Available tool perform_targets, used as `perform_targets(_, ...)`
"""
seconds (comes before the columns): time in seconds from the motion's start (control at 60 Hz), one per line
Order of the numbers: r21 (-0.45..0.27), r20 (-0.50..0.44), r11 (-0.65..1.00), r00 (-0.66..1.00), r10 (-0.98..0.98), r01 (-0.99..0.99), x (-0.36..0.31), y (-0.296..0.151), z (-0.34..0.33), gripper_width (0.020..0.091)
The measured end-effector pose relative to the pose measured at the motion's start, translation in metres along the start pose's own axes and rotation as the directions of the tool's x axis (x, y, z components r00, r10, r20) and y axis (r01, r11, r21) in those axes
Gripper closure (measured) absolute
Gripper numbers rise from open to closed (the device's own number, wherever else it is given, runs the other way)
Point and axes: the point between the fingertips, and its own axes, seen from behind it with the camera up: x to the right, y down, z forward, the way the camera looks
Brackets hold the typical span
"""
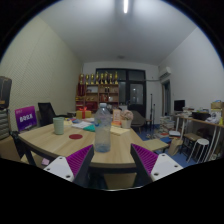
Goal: Pour water
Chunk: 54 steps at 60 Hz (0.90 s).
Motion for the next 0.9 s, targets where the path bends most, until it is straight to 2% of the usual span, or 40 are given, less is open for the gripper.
perform_targets(0.2, -0.001, -0.020, 0.995, 0.995, 0.099, -0.099, -0.051, -0.007, 0.084, 0.0274)
perform_targets(0.367, -0.009, -0.128, 1.000, 0.992, 0.020, -0.021, -0.054, -0.011, 0.151, 0.0273)
perform_targets(0.55, -0.014, -0.178, 0.998, 0.982, -0.068, 0.067, -0.049, -0.028, 0.200, 0.0276)
perform_targets(0.683, 0.022, -0.222, 0.998, 0.974, -0.047, 0.053, -0.032, -0.045, 0.228, 0.0270)
perform_targets(0.767, 0.022, -0.224, 0.999, 0.974, -0.029, 0.034, -0.030, -0.046, 0.243, 0.0323)
perform_targets(0.8, 0.008, -0.224, 1.000, 0.974, -0.023, 0.026, -0.029, -0.041, 0.249, 0.0446)
perform_targets(0.9, 0.043, -0.225, 0.999, 0.974, 0.031, -0.022, -0.030, -0.043, 0.258, 0.0480)
